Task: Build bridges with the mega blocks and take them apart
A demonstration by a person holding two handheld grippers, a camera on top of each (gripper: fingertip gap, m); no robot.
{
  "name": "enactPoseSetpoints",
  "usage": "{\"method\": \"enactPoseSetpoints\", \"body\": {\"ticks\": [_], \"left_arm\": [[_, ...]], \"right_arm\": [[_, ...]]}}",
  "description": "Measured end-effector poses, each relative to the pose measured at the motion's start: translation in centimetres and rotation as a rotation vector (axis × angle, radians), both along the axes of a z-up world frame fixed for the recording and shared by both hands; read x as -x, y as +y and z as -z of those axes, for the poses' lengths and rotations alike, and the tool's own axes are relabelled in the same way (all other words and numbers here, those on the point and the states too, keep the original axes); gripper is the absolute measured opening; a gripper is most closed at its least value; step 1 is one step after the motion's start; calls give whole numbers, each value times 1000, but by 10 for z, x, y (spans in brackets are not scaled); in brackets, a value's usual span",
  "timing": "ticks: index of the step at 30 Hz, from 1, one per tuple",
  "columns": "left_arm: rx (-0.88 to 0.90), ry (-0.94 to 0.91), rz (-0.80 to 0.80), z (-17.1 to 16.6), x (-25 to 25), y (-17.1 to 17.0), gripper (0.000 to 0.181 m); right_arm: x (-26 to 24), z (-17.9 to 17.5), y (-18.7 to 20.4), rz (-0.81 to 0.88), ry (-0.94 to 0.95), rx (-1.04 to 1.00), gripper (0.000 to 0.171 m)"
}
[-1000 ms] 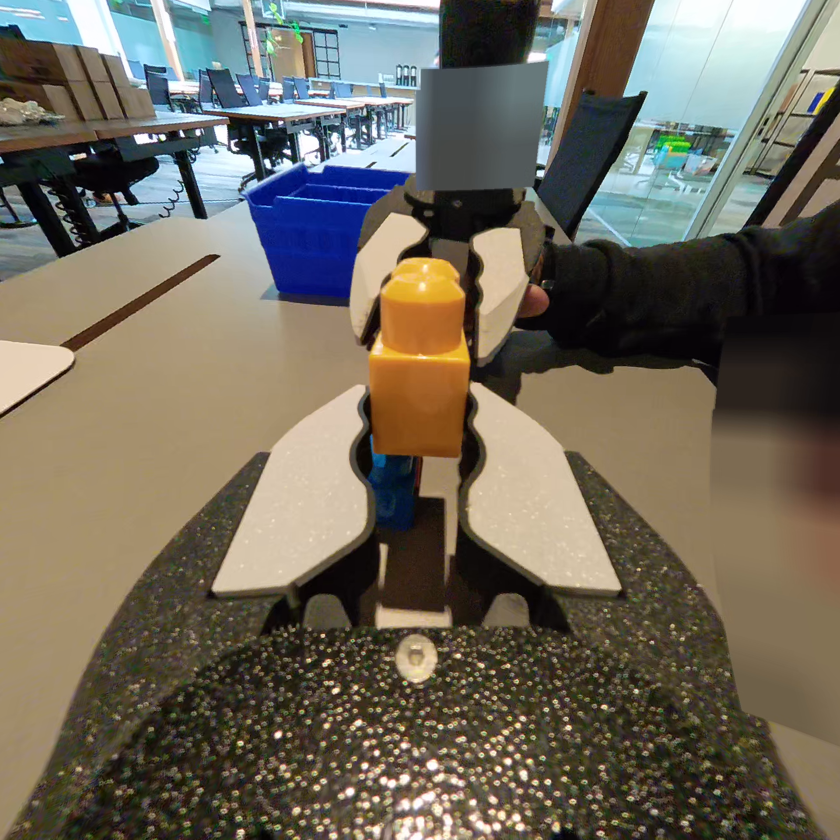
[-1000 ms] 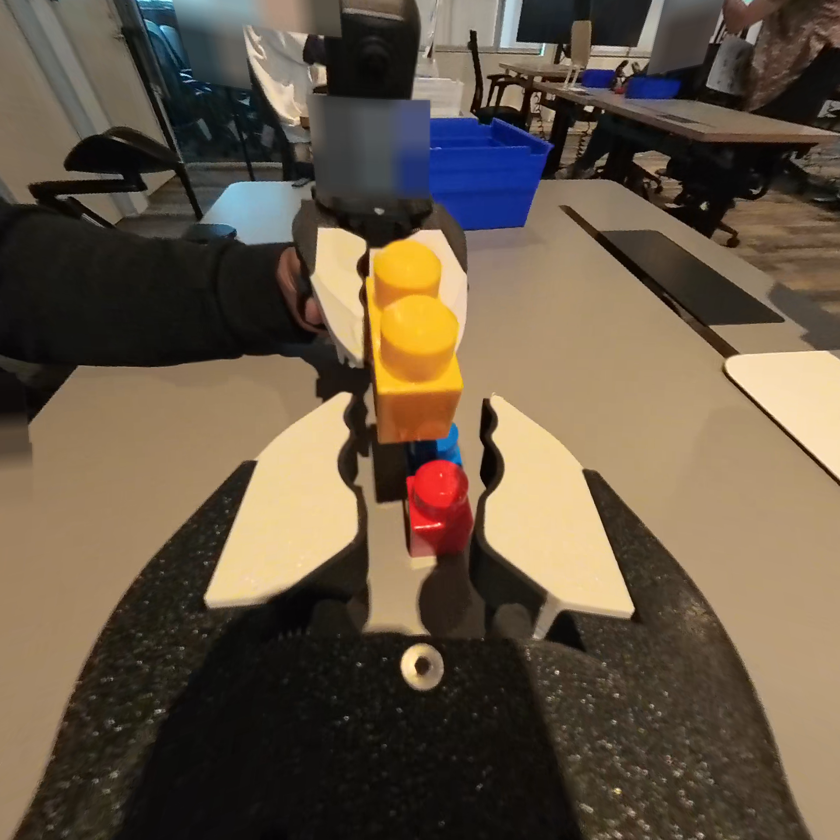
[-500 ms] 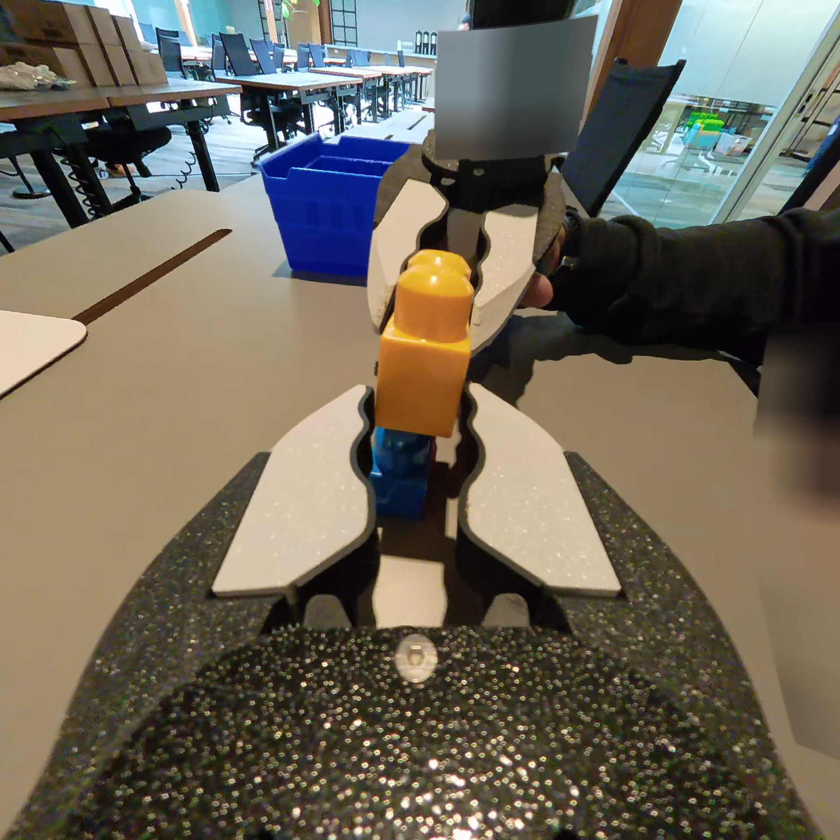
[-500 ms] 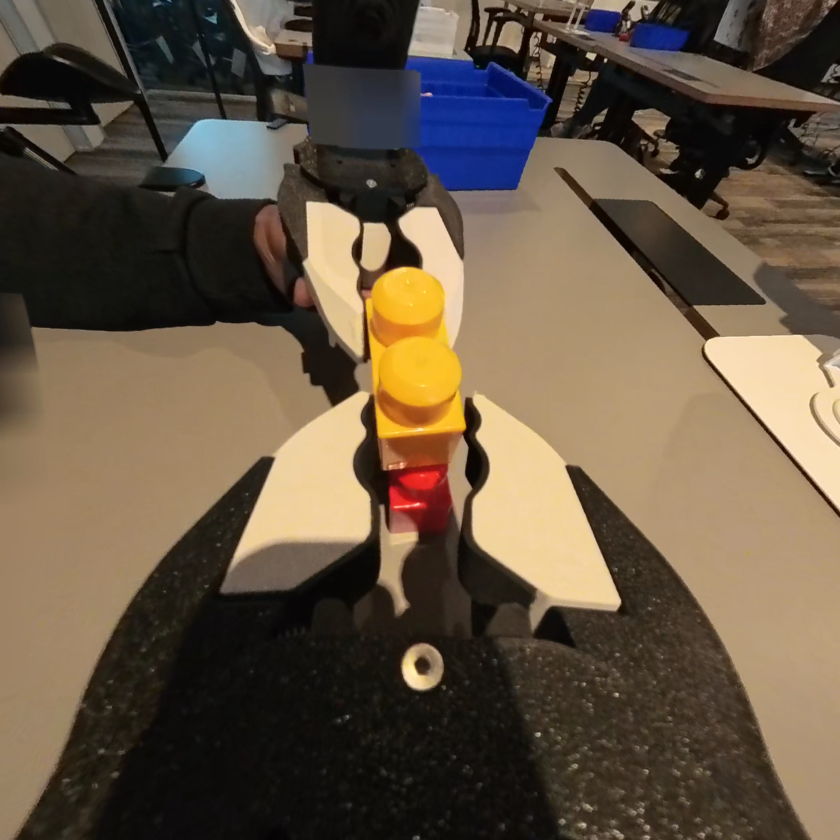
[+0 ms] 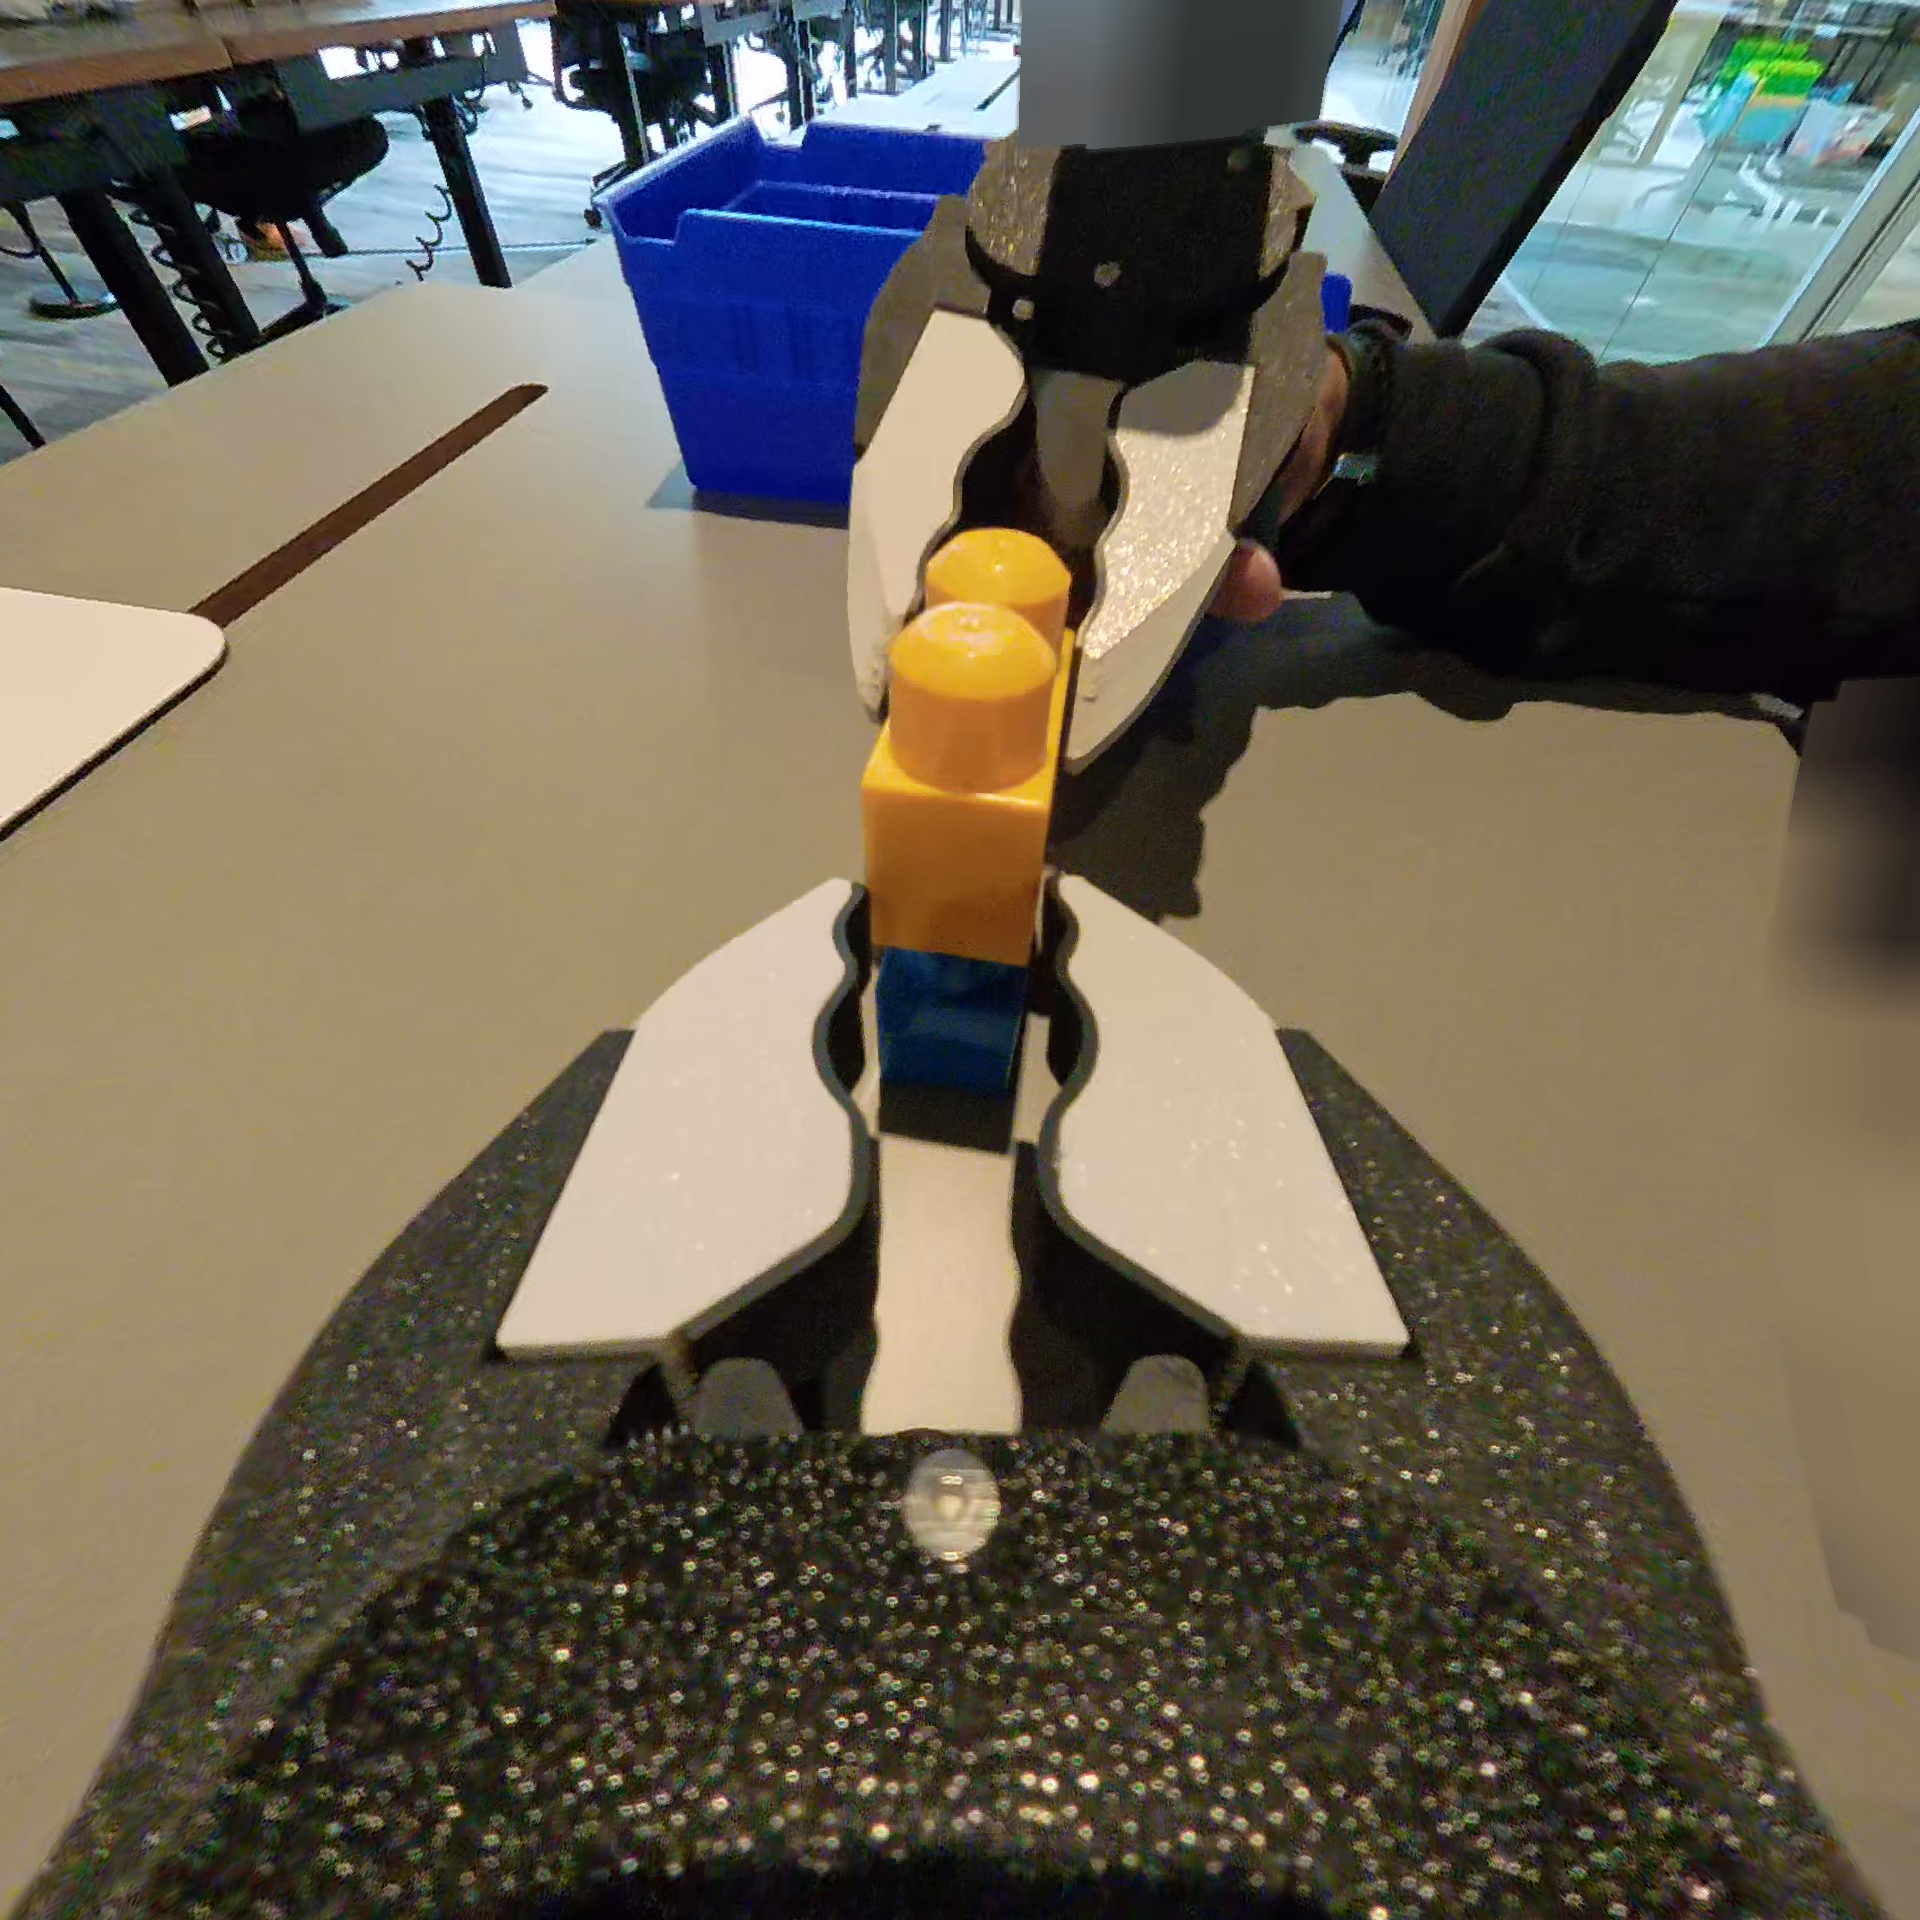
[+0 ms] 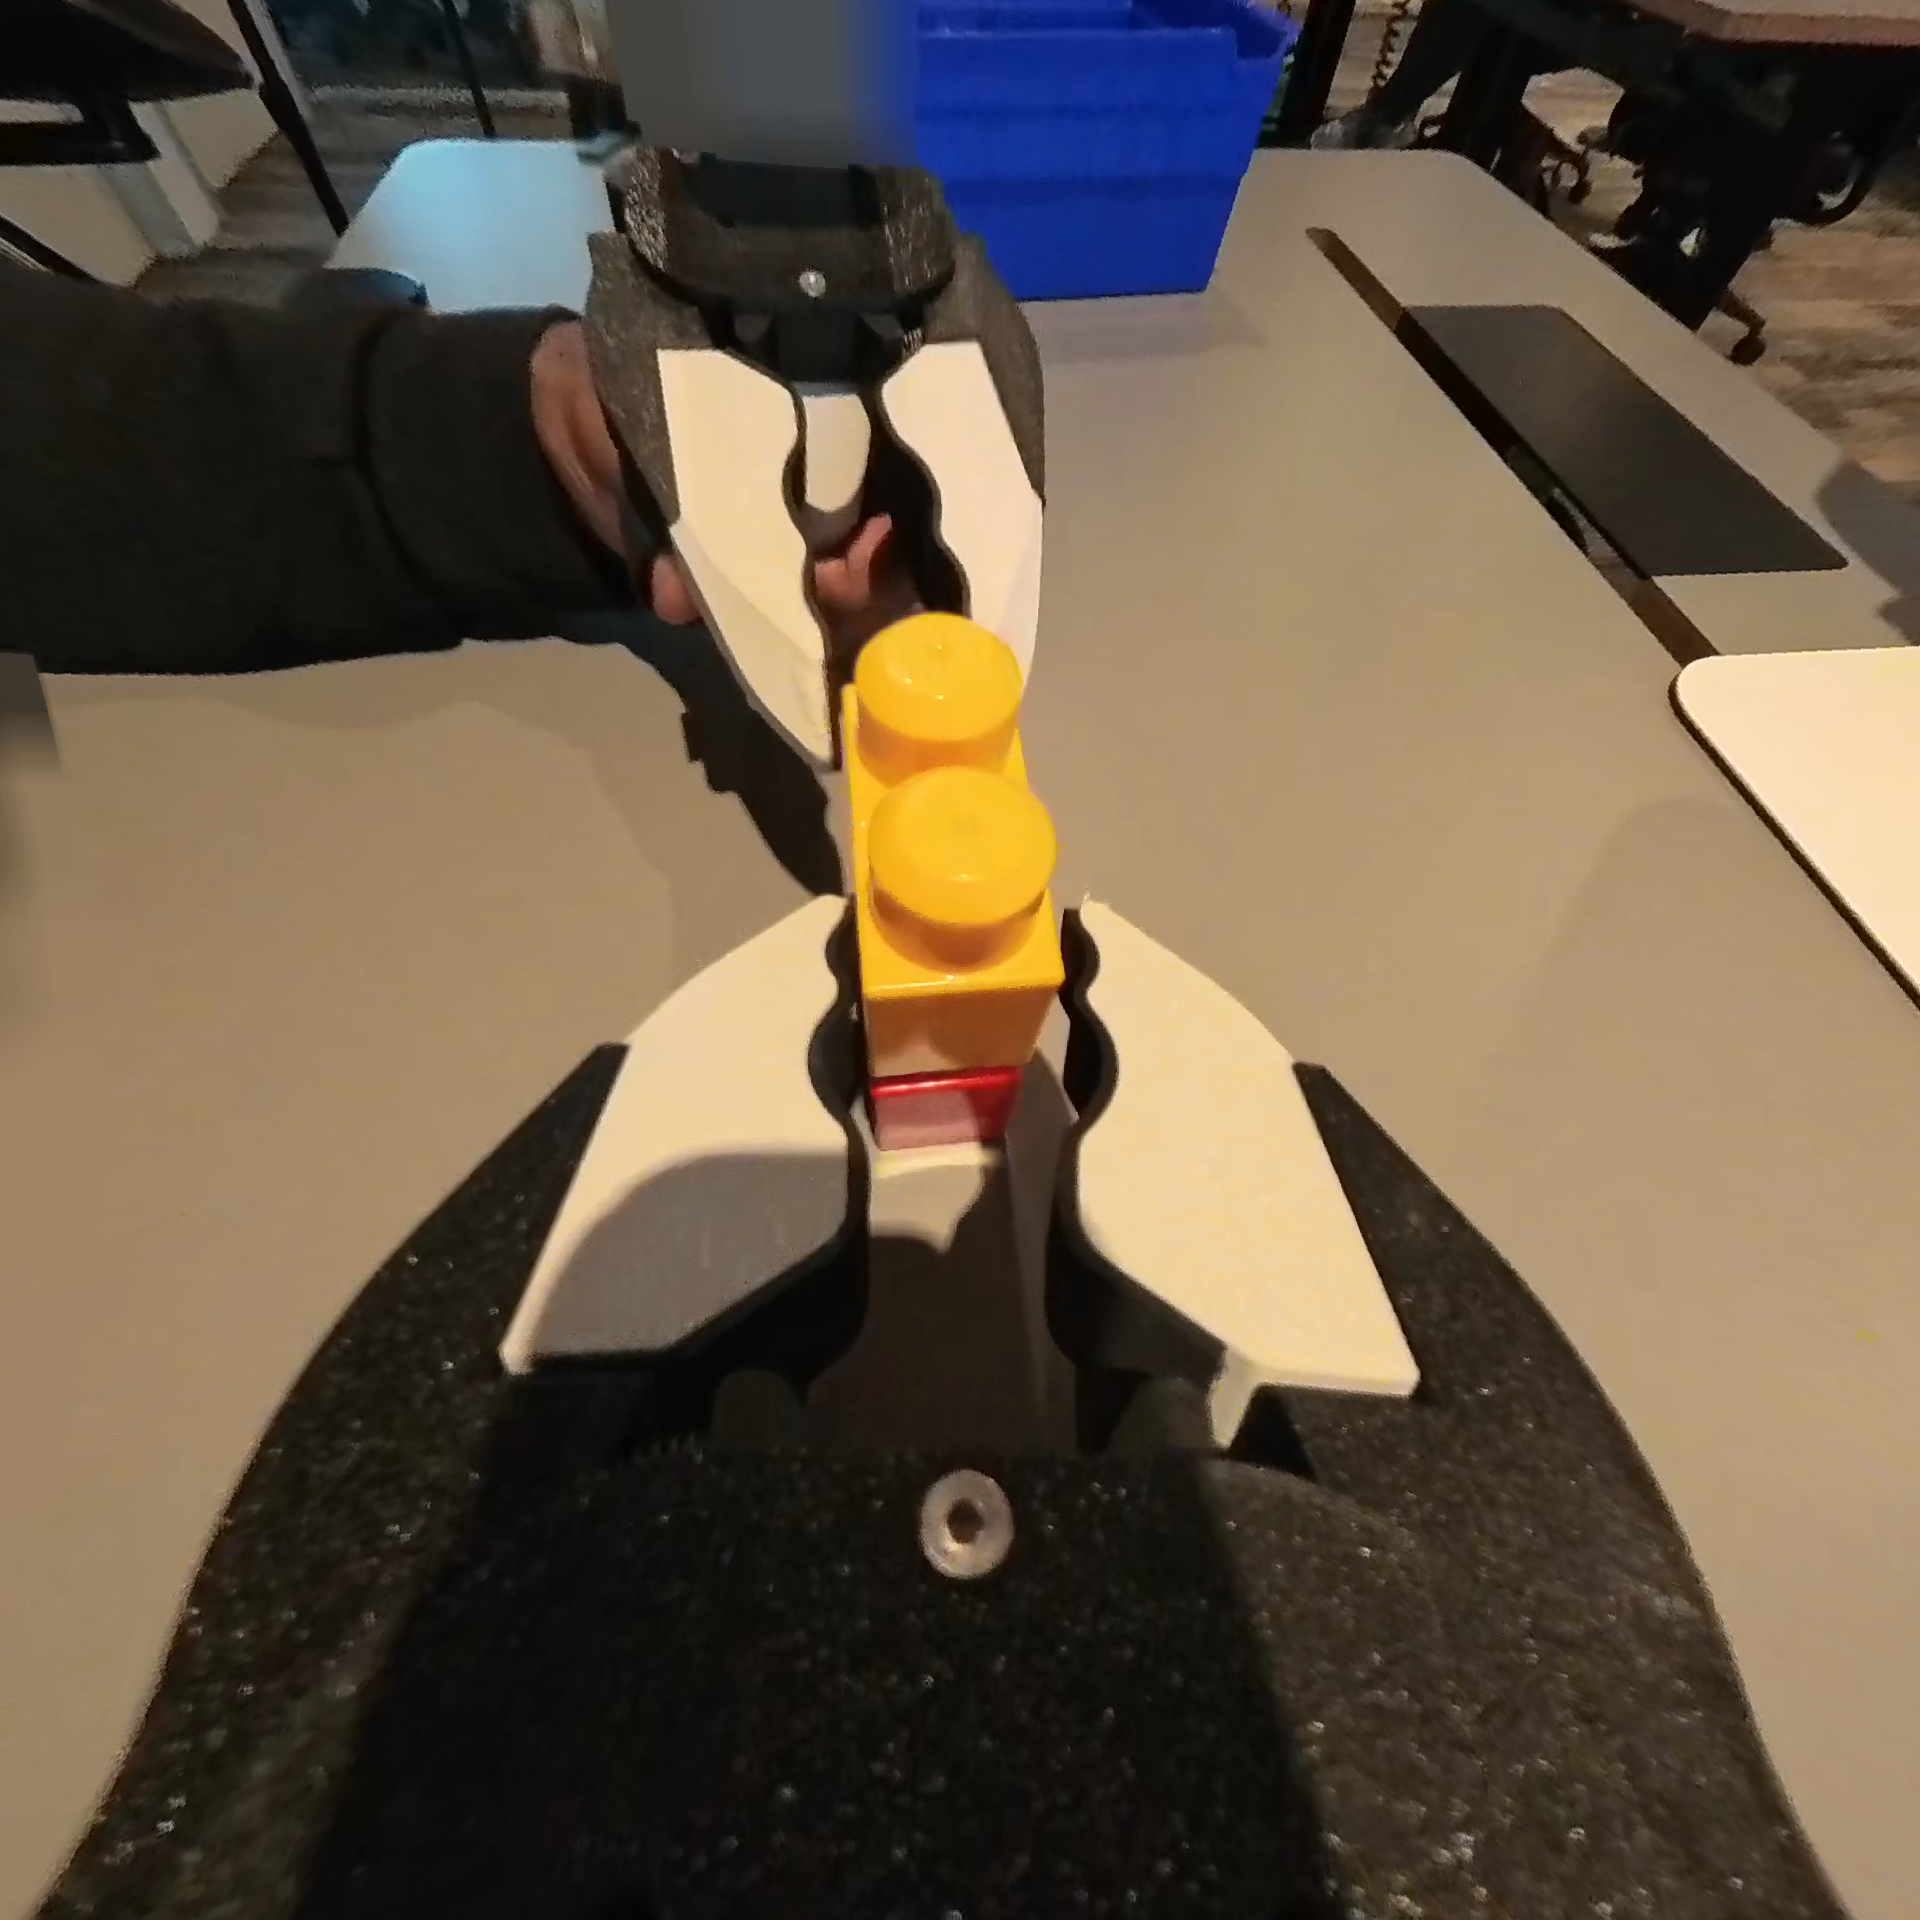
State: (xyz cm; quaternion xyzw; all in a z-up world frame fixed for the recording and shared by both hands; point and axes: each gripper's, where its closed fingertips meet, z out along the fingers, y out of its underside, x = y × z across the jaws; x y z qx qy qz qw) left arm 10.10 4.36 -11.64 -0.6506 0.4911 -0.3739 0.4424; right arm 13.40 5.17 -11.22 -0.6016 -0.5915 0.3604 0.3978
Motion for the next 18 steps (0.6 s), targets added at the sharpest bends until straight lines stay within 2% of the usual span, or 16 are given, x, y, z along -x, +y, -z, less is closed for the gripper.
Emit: {"method": "enactPoseSetpoints", "body": {"ticks": [7,18], "left_arm": [[-16,-104,-10,-17,1,2,32],[-106,-81,-57,-17,-6,10,37]], "right_arm": [[1,3,0,1,-7,7,37],[0,3,2,2,11,19,37]]}}
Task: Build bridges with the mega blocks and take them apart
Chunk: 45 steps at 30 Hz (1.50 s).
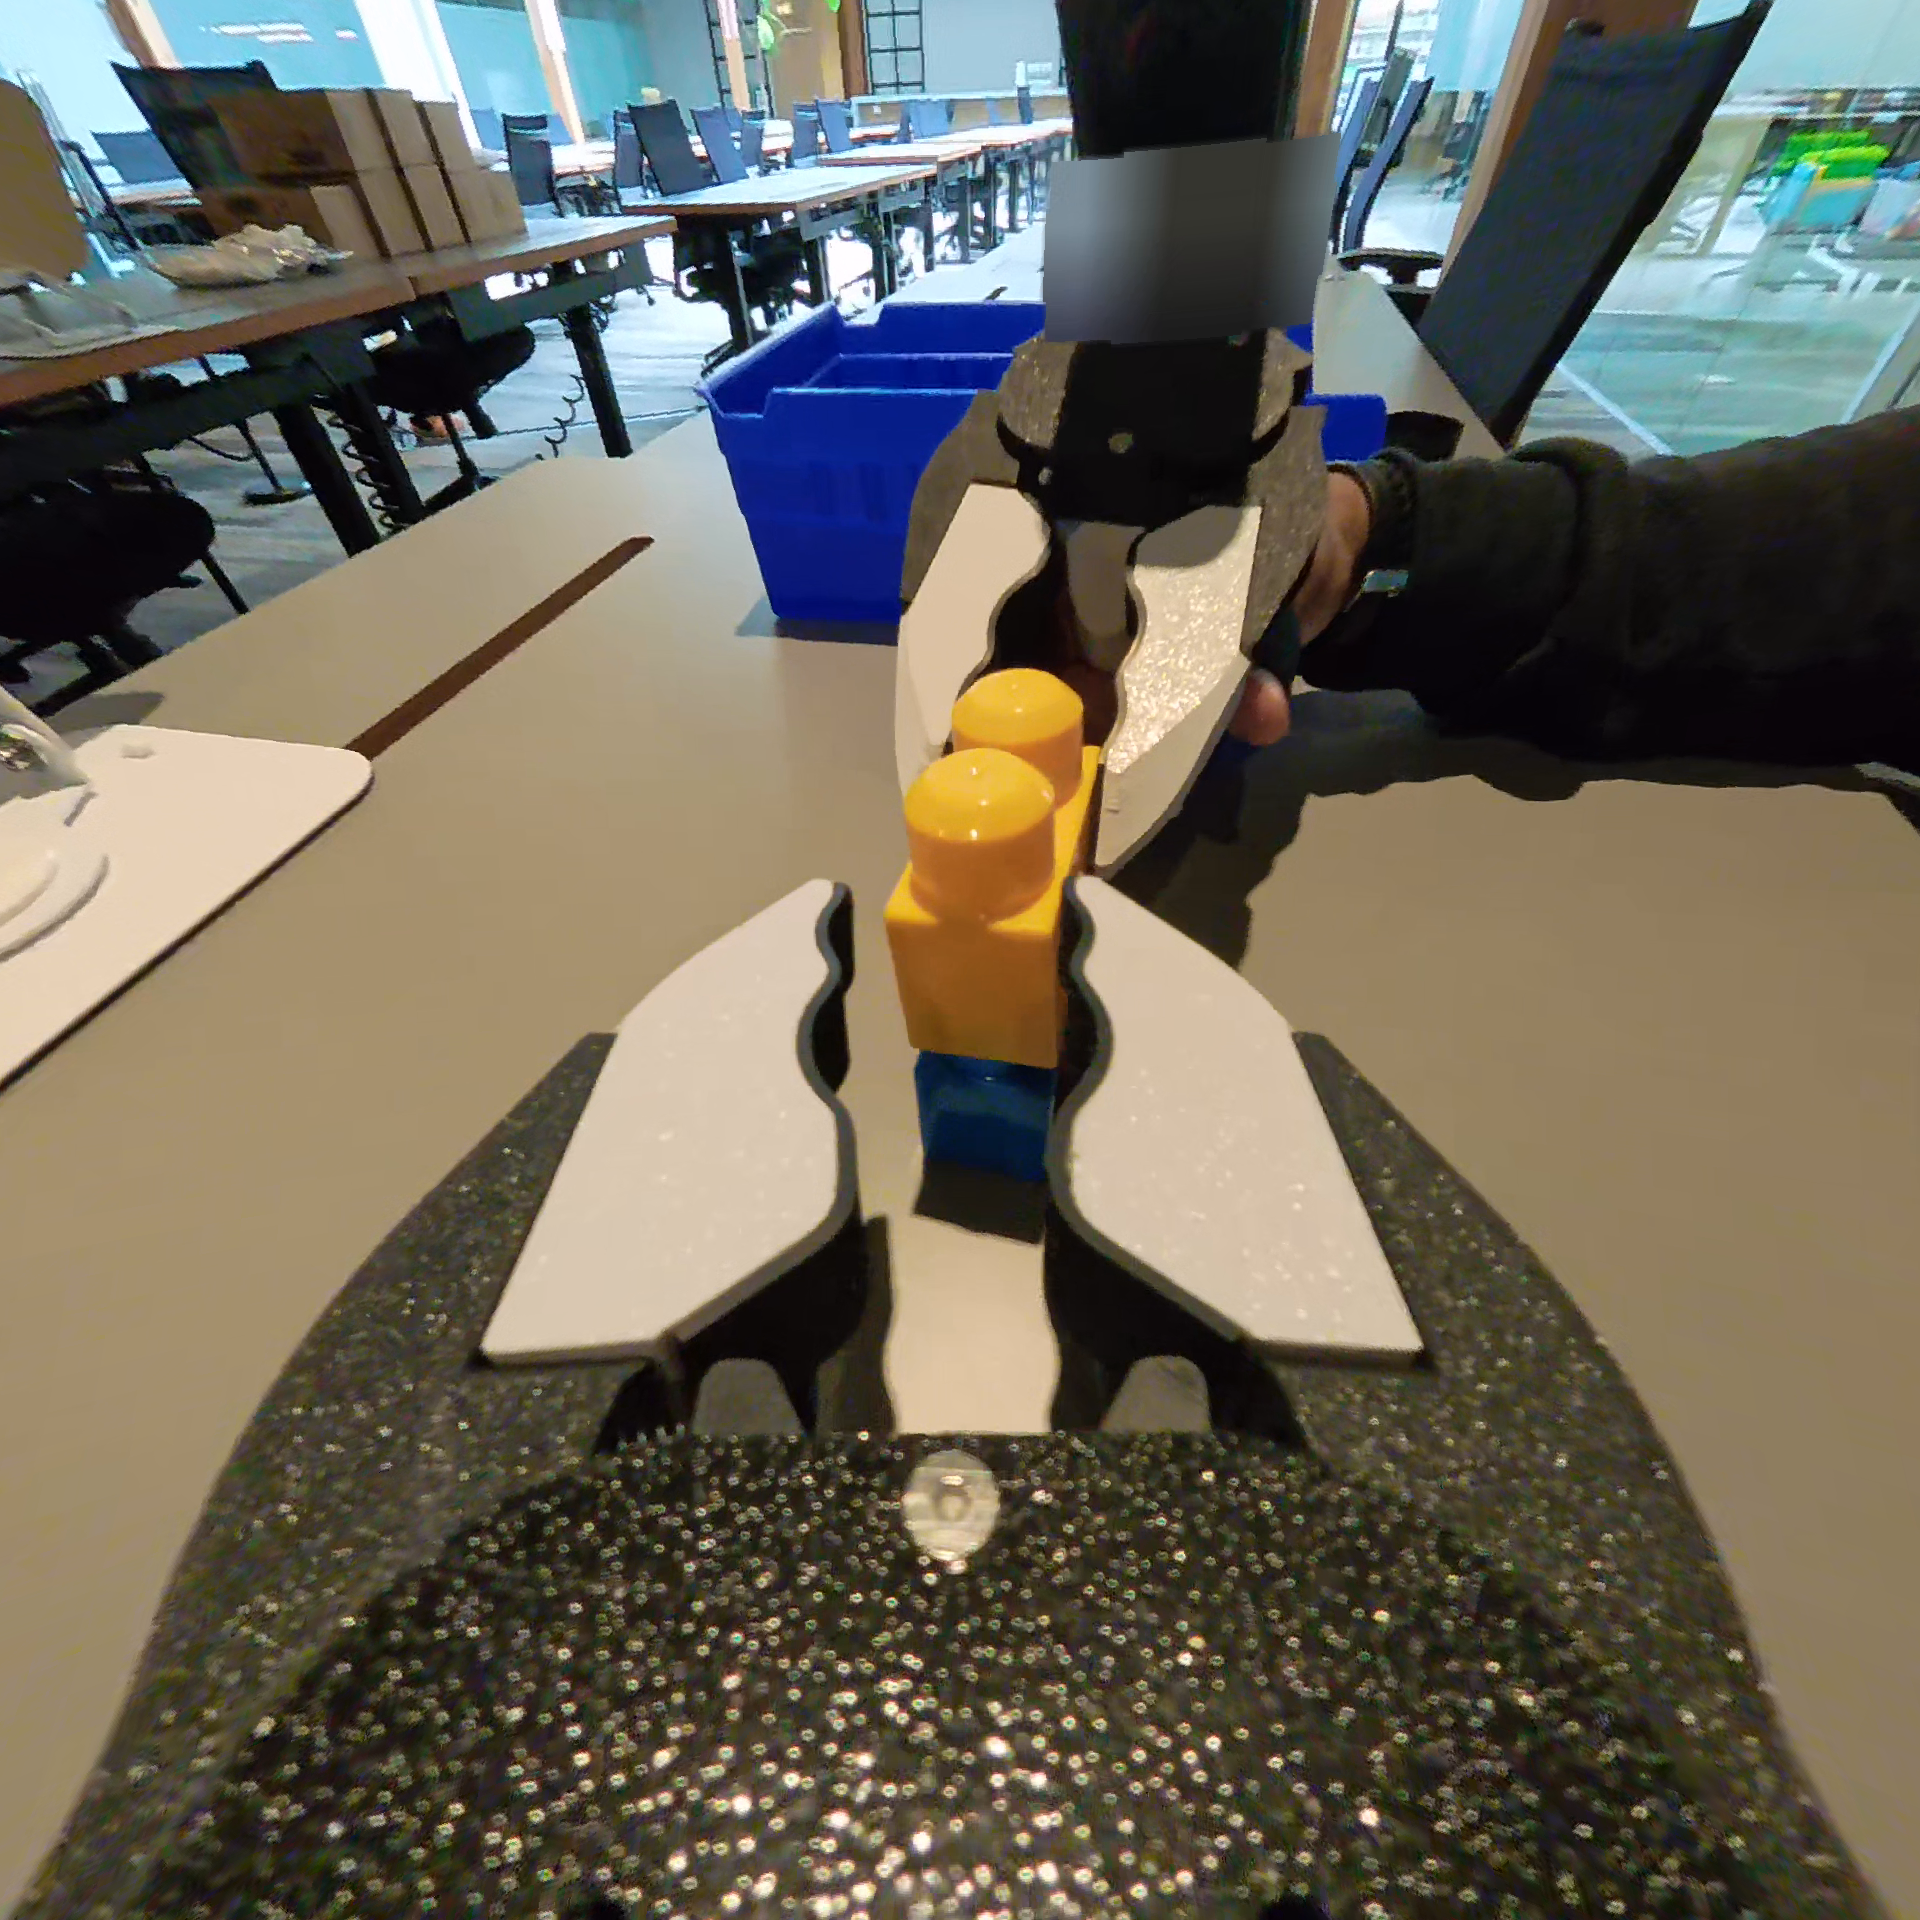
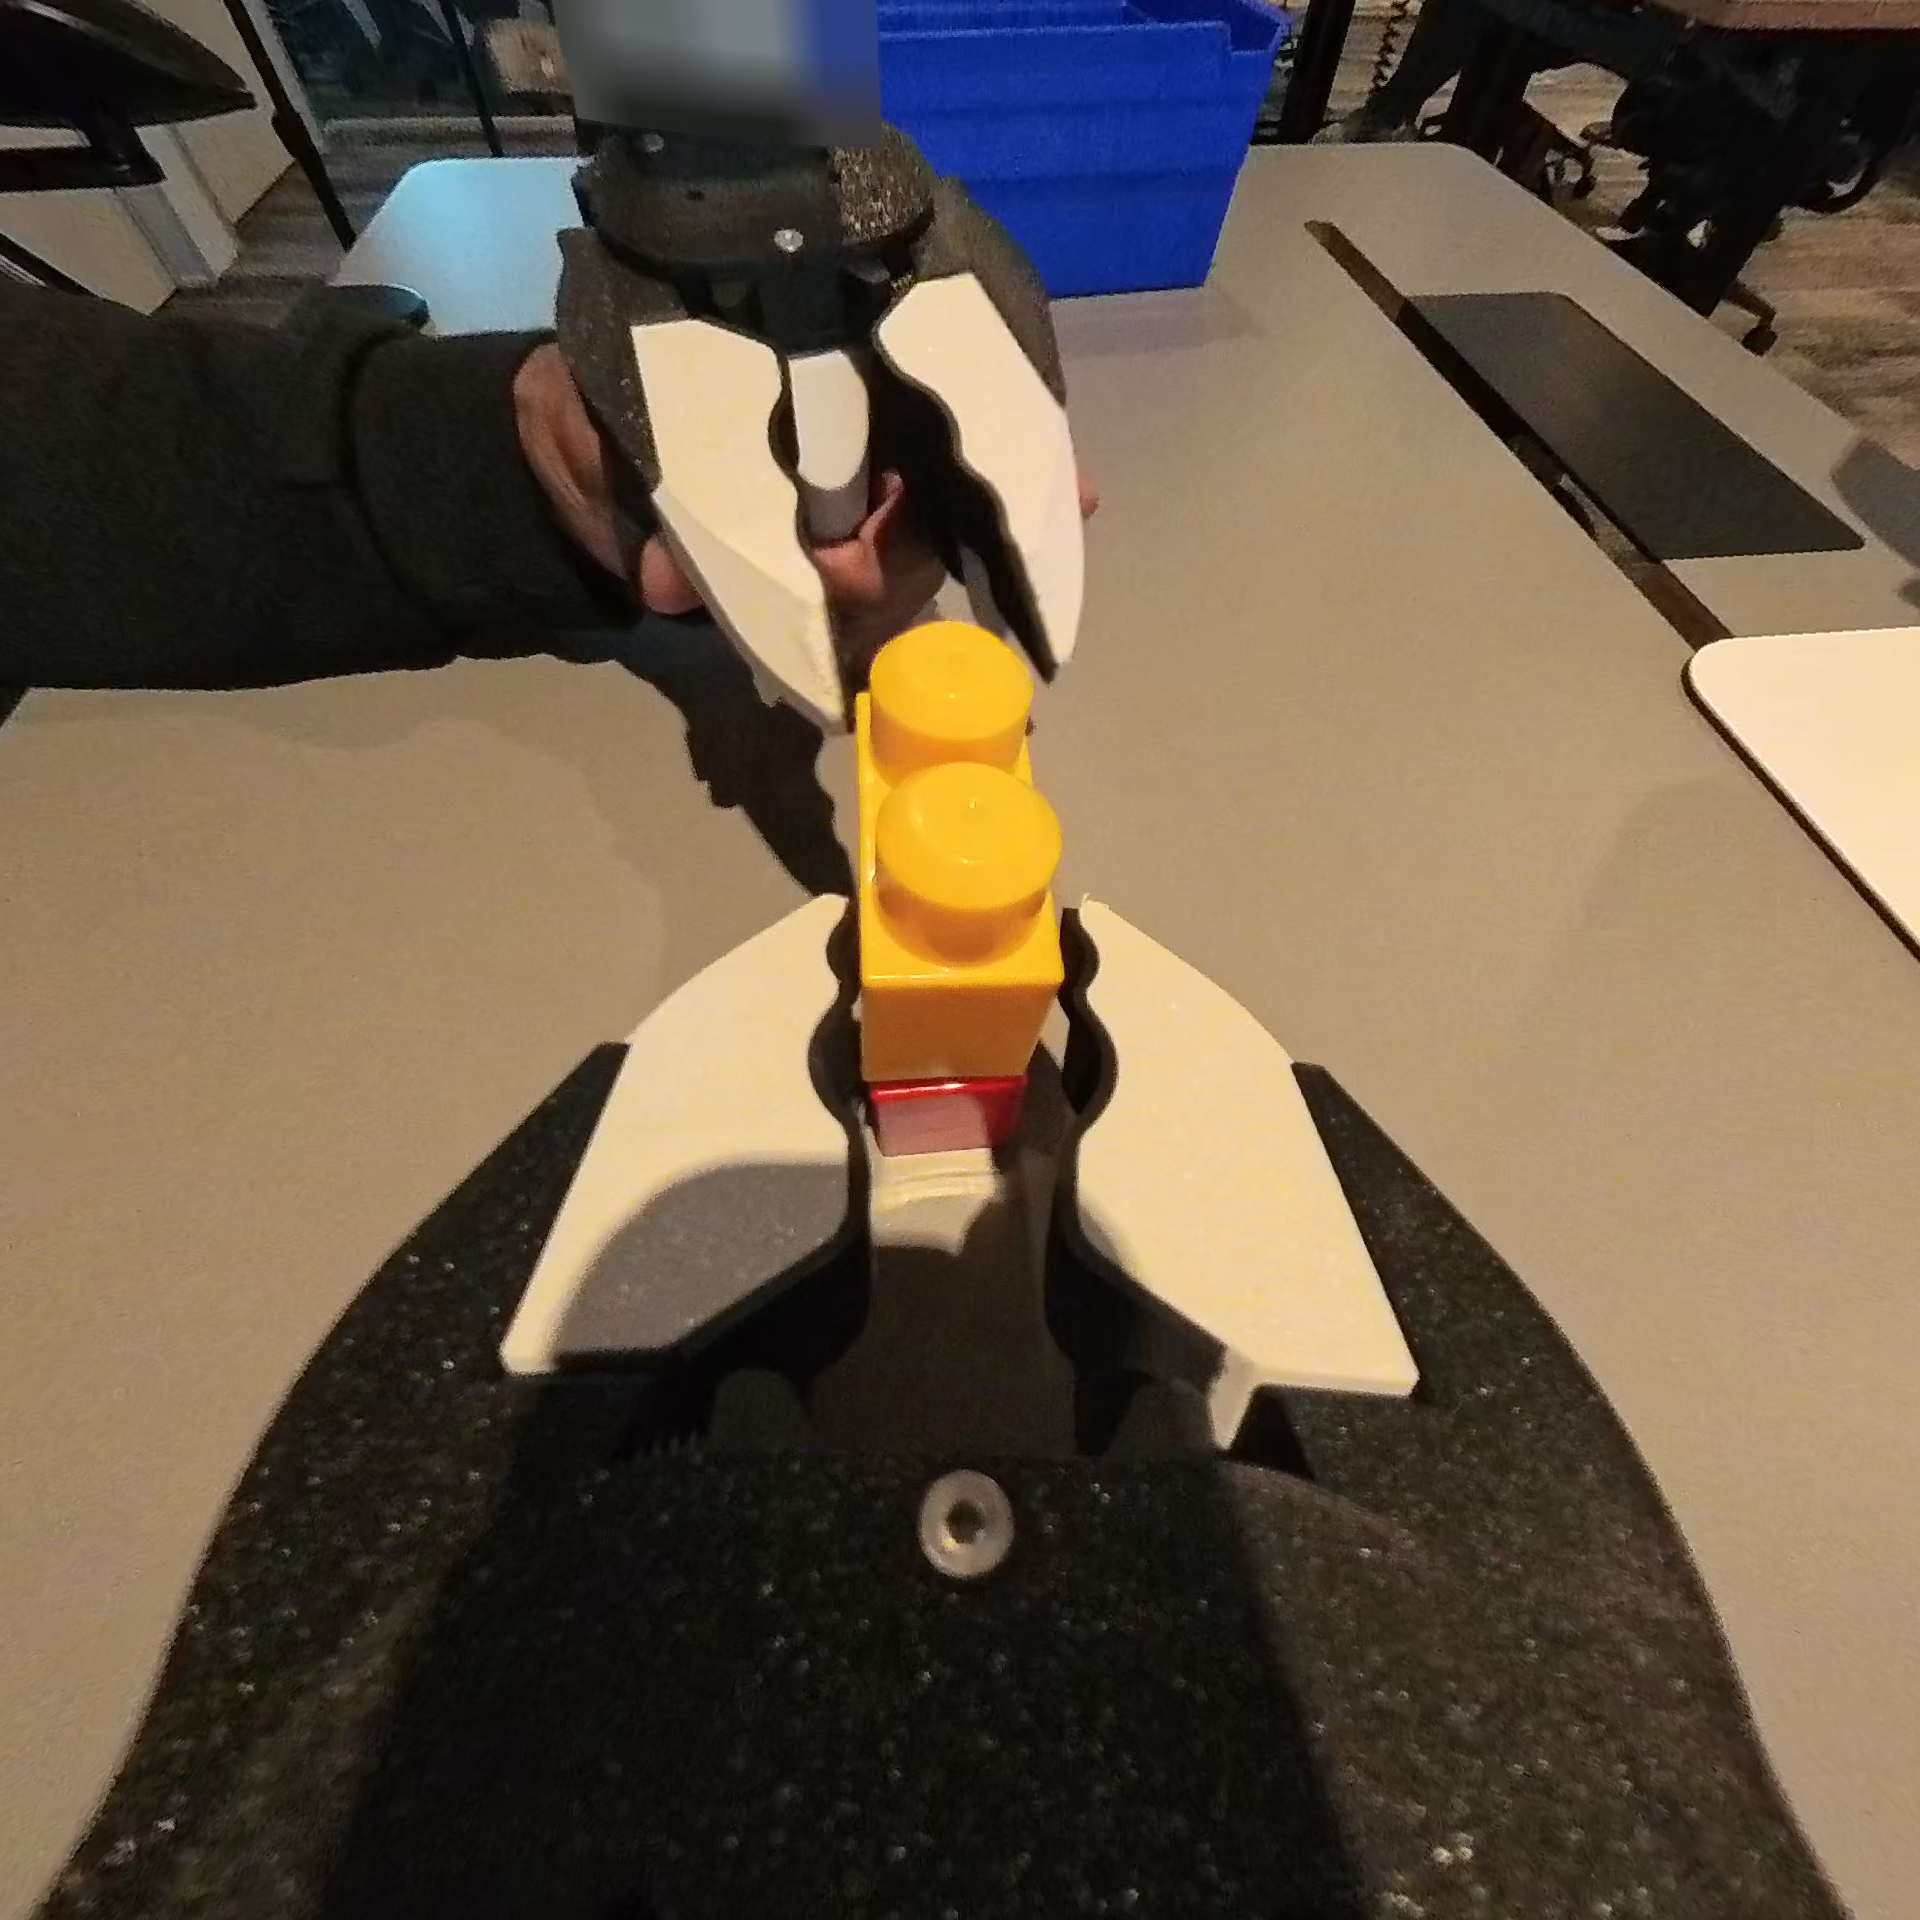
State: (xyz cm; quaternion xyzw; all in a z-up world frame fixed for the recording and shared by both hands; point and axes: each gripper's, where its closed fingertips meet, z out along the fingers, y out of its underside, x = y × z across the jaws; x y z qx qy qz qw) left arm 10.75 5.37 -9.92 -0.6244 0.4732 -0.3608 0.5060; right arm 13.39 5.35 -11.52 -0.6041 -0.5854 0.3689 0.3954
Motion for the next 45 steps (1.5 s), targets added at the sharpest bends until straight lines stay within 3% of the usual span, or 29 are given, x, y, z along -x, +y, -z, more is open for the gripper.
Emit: {"method": "enactPoseSetpoints", "body": {"ticks": [17,27,45], "left_arm": [[-17,105,19,16,-9,-4,36],[44,154,-6,23,-9,-4,37],[39,204,-38,22,-9,-5,37]], "right_arm": [[2,3,-3,-9,-33,-38,37],[3,10,-4,-24,8,76,38],[3,20,-6,9,-41,86,40]]}}
